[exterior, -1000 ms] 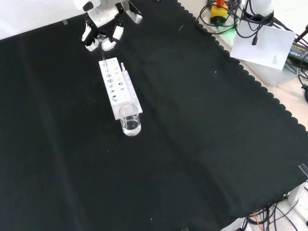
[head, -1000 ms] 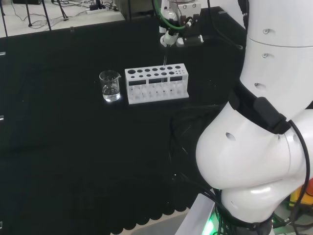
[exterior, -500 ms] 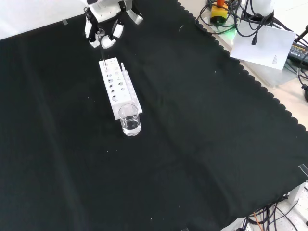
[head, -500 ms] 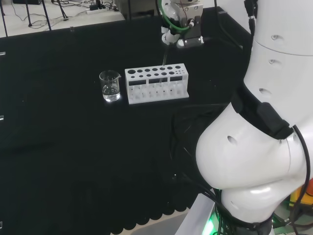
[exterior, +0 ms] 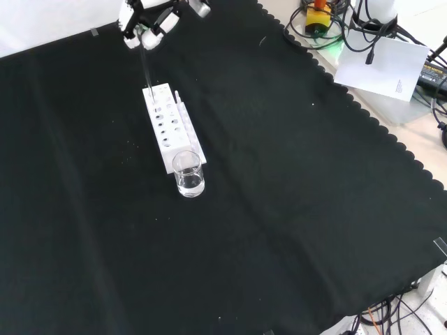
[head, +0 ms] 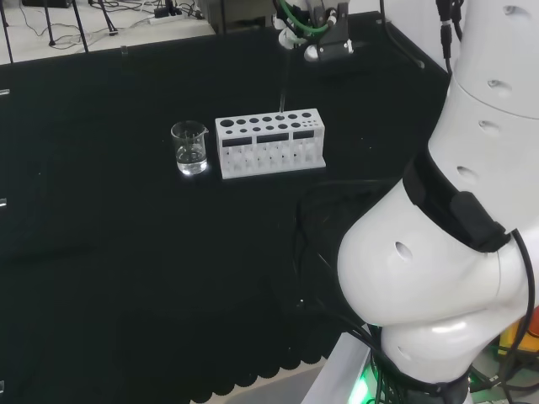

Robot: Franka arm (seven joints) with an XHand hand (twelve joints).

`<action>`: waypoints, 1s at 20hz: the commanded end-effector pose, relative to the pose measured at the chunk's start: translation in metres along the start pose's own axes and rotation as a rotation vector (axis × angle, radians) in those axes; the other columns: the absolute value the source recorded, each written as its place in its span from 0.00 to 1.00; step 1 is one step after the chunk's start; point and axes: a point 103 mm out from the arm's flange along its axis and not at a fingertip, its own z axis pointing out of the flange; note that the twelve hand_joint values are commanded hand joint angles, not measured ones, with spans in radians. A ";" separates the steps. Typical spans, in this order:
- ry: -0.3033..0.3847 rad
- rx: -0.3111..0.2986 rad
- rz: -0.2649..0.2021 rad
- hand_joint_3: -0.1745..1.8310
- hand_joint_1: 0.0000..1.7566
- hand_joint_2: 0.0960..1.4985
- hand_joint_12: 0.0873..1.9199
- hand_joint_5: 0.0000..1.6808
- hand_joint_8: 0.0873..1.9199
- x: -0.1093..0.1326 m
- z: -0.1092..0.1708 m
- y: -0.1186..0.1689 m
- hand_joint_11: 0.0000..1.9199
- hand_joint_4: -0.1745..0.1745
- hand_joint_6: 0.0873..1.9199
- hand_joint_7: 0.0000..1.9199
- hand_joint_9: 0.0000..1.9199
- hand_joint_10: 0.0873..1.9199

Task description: Take the glass rod from the white test tube rack.

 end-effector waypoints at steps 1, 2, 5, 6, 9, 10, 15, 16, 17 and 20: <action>-0.043 0.055 0.002 0.09 0.79 0.75 0.34 0.48 0.59 0.014 -0.040 -0.031 0.79 0.00 0.42 0.46 0.50 0.72; -0.039 0.040 -0.006 0.09 0.79 0.75 0.33 0.48 0.59 0.019 -0.047 -0.038 0.79 0.00 0.41 0.46 0.50 0.72; -0.021 0.002 -0.021 0.09 0.79 0.75 0.33 0.48 0.59 0.028 -0.059 -0.050 0.79 0.00 0.41 0.46 0.50 0.72; -0.016 -0.010 -0.027 0.09 0.79 0.75 0.33 0.48 0.59 0.031 -0.063 -0.052 0.79 0.00 0.41 0.46 0.50 0.72; -0.009 -0.040 -0.041 0.09 0.79 0.75 0.33 0.48 0.60 0.037 -0.071 -0.059 0.80 0.00 0.41 0.46 0.49 0.73; -0.005 -0.047 -0.043 0.09 0.79 0.75 0.33 0.48 0.60 0.039 -0.073 -0.060 0.80 0.00 0.41 0.46 0.49 0.73; -0.007 -0.062 -0.061 0.09 0.79 0.75 0.33 0.48 0.59 0.047 -0.077 -0.063 0.80 0.00 0.42 0.46 0.49 0.73; -0.010 -0.065 -0.064 0.09 0.79 0.75 0.33 0.48 0.60 0.049 -0.078 -0.063 0.80 0.00 0.42 0.46 0.49 0.73; -0.012 -0.064 -0.066 0.09 0.79 0.75 0.33 0.48 0.60 0.050 -0.078 -0.064 0.80 0.00 0.42 0.46 0.49 0.73; -0.013 -0.067 -0.068 0.09 0.79 0.75 0.33 0.48 0.60 0.053 -0.081 -0.065 0.80 0.00 0.41 0.46 0.49 0.73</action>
